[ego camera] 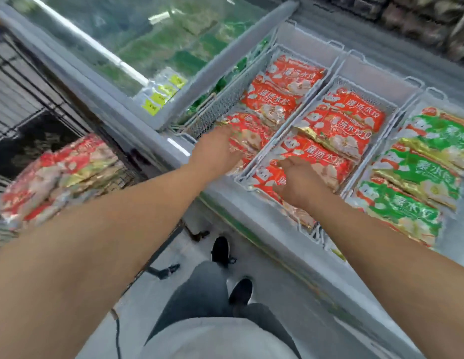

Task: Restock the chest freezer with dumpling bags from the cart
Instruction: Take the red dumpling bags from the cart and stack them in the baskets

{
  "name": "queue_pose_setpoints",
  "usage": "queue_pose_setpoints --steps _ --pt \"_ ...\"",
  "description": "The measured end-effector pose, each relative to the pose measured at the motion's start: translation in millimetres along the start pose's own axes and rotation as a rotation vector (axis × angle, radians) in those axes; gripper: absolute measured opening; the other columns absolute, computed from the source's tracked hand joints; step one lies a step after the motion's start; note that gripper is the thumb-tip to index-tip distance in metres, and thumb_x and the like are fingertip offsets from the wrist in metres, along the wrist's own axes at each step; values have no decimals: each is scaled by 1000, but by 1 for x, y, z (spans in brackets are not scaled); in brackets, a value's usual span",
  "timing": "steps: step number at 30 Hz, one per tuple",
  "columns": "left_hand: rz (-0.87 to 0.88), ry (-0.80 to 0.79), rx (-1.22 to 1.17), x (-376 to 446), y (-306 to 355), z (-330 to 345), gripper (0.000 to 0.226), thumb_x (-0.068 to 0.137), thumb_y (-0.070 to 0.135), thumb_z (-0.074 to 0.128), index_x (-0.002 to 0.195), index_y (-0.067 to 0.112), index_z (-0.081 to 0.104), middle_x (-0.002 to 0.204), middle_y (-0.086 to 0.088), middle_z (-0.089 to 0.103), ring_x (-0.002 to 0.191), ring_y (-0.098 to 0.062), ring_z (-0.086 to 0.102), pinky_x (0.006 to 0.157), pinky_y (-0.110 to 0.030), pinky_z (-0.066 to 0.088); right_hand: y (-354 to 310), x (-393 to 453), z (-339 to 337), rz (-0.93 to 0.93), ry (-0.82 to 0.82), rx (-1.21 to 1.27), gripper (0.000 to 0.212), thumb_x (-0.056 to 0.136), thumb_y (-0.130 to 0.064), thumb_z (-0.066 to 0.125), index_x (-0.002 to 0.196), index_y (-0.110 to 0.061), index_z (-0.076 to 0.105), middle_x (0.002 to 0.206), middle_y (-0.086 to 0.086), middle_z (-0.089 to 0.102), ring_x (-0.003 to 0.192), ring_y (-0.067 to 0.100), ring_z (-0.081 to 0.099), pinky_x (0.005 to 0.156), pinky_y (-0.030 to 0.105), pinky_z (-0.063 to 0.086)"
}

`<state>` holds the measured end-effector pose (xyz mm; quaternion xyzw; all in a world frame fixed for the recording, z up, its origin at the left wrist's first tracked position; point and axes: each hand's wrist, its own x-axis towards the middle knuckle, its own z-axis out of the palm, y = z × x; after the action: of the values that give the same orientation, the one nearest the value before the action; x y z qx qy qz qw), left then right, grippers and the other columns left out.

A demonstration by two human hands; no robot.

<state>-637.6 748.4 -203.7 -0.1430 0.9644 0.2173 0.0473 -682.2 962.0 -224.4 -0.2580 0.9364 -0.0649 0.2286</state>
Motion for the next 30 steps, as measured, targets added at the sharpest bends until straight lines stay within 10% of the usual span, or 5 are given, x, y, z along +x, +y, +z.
queue_pose_setpoints --steps 16,23,30 --pt "-524 -114 -18 -185 -223 -3 41 93 35 56 127 11 57 124 -12 62 113 -31 58 89 -41 52 -241 11 106 -572 -36 -56 39 91 -20 57 129 -12 61 131 10 57 121 35 51 92 42 51" --pt "-517 -372 -133 -246 -278 49 47 91 42 58 129 14 60 128 -9 61 120 -31 55 94 -39 49 -278 12 193 -617 -261 -168 31 92 -16 57 120 -8 67 118 13 65 115 35 57 94 43 49" --pt "-390 -428 -112 -256 -303 81 17 90 22 54 103 20 65 95 -4 68 92 -29 62 63 -31 44 -288 20 225 -584 -238 -280 30 90 -8 60 115 -14 73 108 14 74 101 35 65 86 36 48"
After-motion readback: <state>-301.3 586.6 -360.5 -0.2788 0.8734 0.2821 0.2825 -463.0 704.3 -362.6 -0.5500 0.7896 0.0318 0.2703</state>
